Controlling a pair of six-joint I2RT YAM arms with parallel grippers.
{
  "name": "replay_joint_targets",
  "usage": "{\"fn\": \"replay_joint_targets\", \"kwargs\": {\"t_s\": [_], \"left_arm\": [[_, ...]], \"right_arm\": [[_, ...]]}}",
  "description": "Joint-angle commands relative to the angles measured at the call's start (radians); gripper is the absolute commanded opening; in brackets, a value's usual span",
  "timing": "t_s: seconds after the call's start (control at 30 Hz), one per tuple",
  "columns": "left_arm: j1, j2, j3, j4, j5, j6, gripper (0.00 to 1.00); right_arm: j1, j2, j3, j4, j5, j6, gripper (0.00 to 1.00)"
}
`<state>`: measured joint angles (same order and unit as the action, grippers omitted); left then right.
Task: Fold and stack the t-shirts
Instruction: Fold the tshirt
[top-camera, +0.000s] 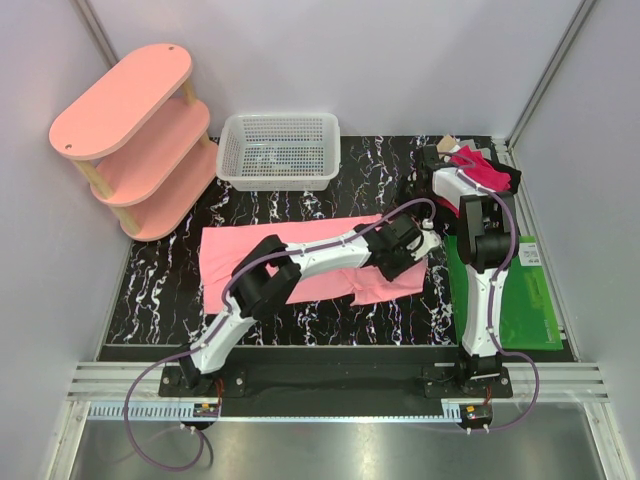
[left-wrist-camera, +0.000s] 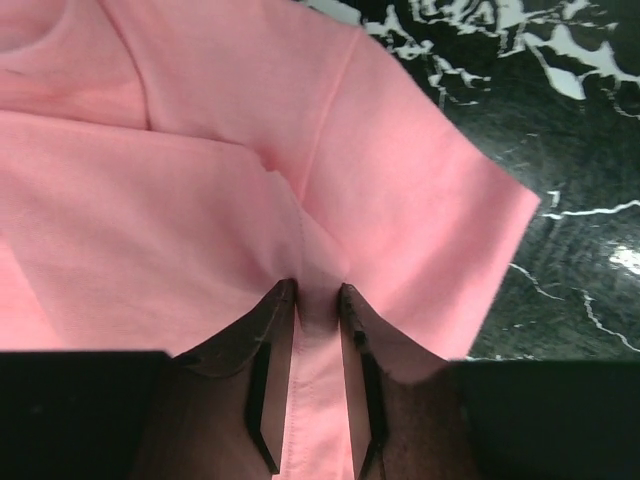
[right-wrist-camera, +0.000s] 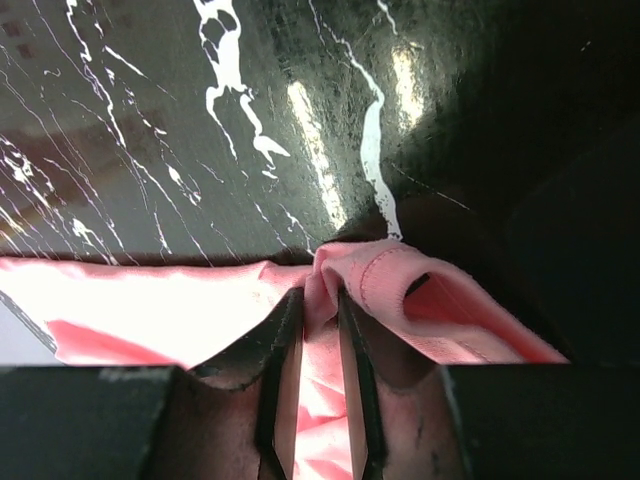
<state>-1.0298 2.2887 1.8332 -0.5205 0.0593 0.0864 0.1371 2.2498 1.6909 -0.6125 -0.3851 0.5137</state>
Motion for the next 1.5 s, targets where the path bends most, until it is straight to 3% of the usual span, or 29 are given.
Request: {"fn": "replay_joint_targets", "kwargs": {"t_s": [0.0,0.03,0.07,0.13,0.37,0.57,0.87,1.0,1.03,1.13,1.33,1.47], "left_arm": [[0.017,0.017,0.044,0.043,0.005,0.022,0.27],[0.019,0.021,0.041,0.043,0.007,0.023,0.24],[0.02,0.023,0.041,0.043,0.008,0.026,0.12],[0.022,0.023,0.037,0.043,0.004,0.029,0.0],[0.024,-0.124,-0.063,0.043,0.06,0.03,0.0],[0.022,-0.271,-0.138,0.001,0.198,0.03,0.0],[0.007,-0.287,-0.161,-0.055,0.29,0.049,0.0],[-0.001,-0.273,-0.155,-0.108,0.336,0.075,0.1],[-0.001,-0.271,-0.157,-0.119,0.338,0.082,0.3],[0.008,-0.288,-0.164,-0.153,0.3,0.116,0.61],[0.082,-0.371,-0.18,-0.202,0.312,0.136,0.64],[0.172,-0.499,-0.202,-0.234,0.286,0.141,0.74]], "right_arm": [[0.009,-0.018,-0.049,-0.035,0.037,-0.011,0.28],[0.007,-0.019,-0.051,-0.032,0.035,-0.009,0.28],[0.009,-0.021,-0.051,-0.033,0.035,-0.01,0.28],[0.009,-0.019,-0.051,-0.033,0.035,-0.009,0.27],[0.009,-0.007,-0.033,-0.035,0.037,-0.011,0.27],[0.007,0.01,-0.01,-0.035,0.026,-0.006,0.26],[0.007,0.019,-0.01,-0.035,0.028,-0.004,0.25],[0.009,0.014,-0.011,-0.036,0.037,-0.006,0.25],[0.007,0.014,-0.007,-0.036,0.038,-0.006,0.25],[0.007,0.013,0.009,-0.047,0.052,-0.007,0.25],[0.006,0.019,0.079,-0.085,0.081,-0.018,0.25],[0.007,0.042,0.15,-0.142,0.133,-0.035,0.24]]}}
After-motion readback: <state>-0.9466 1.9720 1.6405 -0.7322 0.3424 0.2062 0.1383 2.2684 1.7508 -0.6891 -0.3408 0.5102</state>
